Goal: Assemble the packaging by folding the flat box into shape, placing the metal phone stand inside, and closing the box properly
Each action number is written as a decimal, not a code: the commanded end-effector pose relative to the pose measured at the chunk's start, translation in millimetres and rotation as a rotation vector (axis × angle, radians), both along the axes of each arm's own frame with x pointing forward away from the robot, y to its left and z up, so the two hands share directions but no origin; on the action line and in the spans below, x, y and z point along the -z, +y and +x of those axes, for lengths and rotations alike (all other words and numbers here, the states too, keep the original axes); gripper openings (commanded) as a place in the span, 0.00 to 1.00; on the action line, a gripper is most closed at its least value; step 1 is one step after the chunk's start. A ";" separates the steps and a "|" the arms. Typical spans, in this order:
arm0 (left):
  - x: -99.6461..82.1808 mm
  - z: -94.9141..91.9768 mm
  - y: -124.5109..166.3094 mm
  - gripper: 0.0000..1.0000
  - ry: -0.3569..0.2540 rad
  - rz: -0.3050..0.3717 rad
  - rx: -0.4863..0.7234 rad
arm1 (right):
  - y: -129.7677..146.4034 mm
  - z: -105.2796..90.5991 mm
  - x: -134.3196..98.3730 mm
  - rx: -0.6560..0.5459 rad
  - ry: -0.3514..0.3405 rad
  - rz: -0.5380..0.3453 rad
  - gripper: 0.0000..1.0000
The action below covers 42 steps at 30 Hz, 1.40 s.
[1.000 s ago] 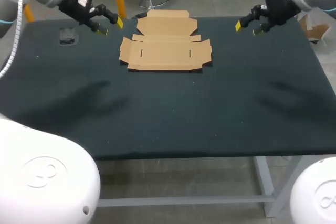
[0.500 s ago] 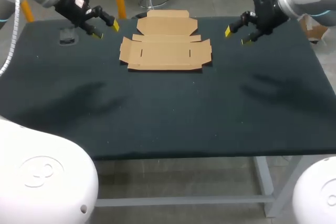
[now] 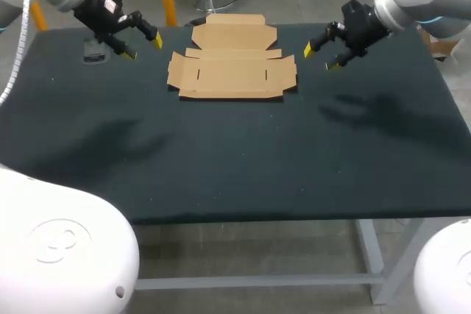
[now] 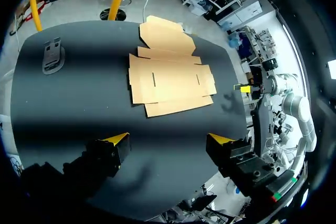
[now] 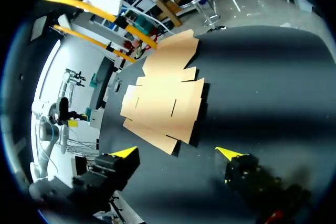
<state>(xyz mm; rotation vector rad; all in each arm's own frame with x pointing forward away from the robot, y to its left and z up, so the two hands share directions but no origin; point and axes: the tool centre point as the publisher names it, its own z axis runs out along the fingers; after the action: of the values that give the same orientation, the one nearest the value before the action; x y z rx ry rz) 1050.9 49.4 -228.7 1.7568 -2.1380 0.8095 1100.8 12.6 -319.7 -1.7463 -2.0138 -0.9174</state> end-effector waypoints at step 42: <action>-1.5 -4.4 -0.2 1.00 -0.005 0.004 -0.005 | 50.2 46.4 89.6 -0.036 0.095 0.190 0.00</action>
<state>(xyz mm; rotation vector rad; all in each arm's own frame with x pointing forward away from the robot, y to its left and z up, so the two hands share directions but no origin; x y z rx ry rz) 1046.9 49.3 -228.7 1.7625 -2.1390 0.8202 1143.7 67.1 -408.8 -1.6685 -1.8415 -0.9747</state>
